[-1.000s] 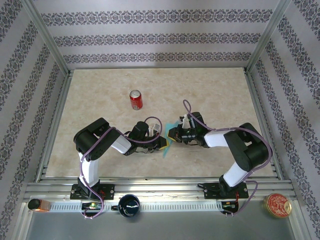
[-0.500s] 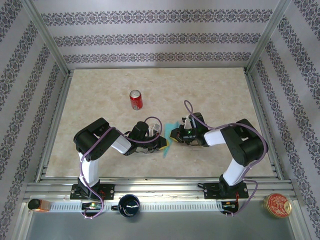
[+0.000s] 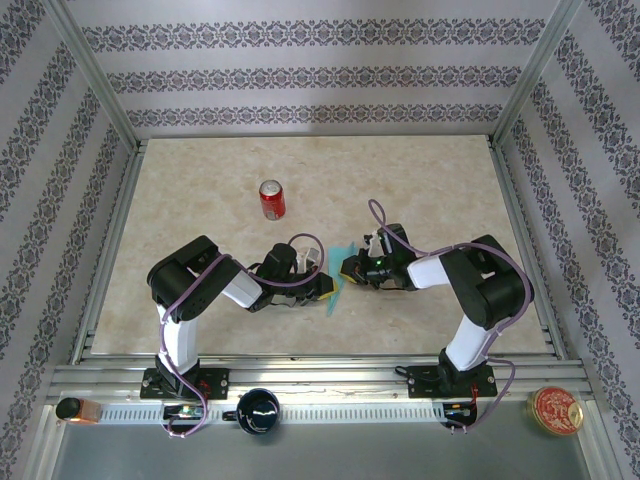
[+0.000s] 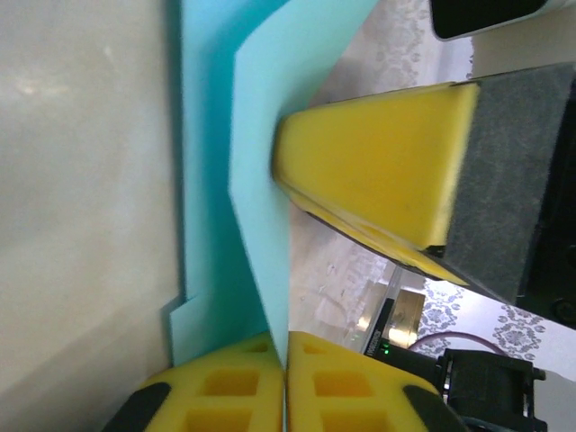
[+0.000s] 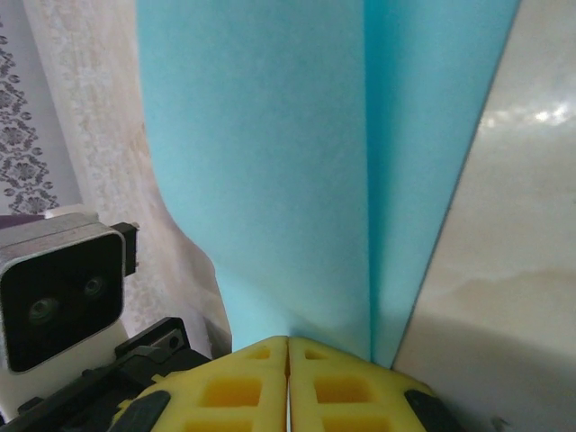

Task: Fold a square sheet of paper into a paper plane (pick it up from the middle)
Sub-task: Fold the wing for the fifth time at the center of the table.

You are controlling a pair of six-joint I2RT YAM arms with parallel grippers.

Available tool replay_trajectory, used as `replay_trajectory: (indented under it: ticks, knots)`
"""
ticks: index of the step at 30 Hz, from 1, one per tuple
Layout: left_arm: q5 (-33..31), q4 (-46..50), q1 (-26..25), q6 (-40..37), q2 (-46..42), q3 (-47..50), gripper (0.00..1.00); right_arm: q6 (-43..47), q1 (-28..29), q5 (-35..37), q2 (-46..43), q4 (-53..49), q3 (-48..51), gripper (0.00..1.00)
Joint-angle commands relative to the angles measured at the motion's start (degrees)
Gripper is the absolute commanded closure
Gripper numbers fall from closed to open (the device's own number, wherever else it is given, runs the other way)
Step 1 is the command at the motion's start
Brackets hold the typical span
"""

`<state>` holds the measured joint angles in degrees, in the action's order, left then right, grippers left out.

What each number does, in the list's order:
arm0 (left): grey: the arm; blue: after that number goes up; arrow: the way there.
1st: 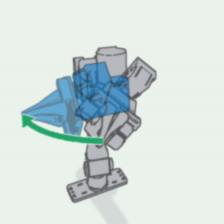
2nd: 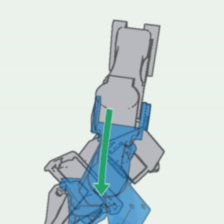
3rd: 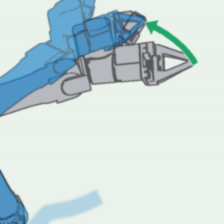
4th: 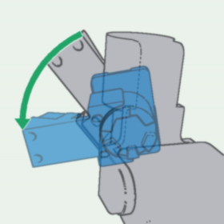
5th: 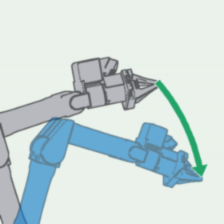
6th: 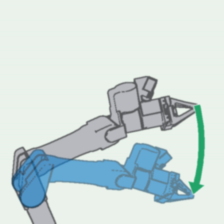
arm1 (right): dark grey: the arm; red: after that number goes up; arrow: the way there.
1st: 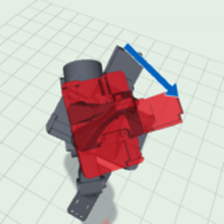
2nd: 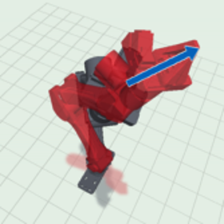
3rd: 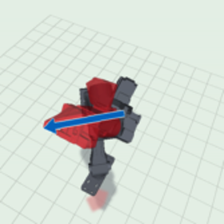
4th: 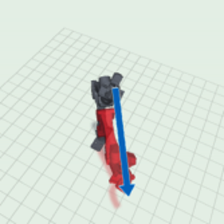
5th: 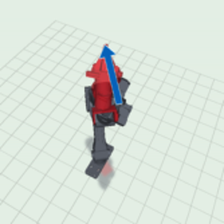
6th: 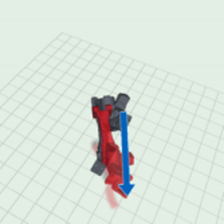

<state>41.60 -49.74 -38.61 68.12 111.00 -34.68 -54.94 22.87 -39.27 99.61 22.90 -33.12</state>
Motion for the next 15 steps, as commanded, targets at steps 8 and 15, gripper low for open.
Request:
replay_trajectory:
  ticks: [8,15]
  knots:
    - [3.4,8.1,-0.2,-2.7,-1.6,3.2,0.84,5.7,0.9,5.6,0.8,-14.2,-4.0,0.90]
    - [4.3,11.3,-0.9,-3.9,-2.2,3.3,0.93,5.3,1.3,5.5,0.9,-14.5,-4.3,0.90]
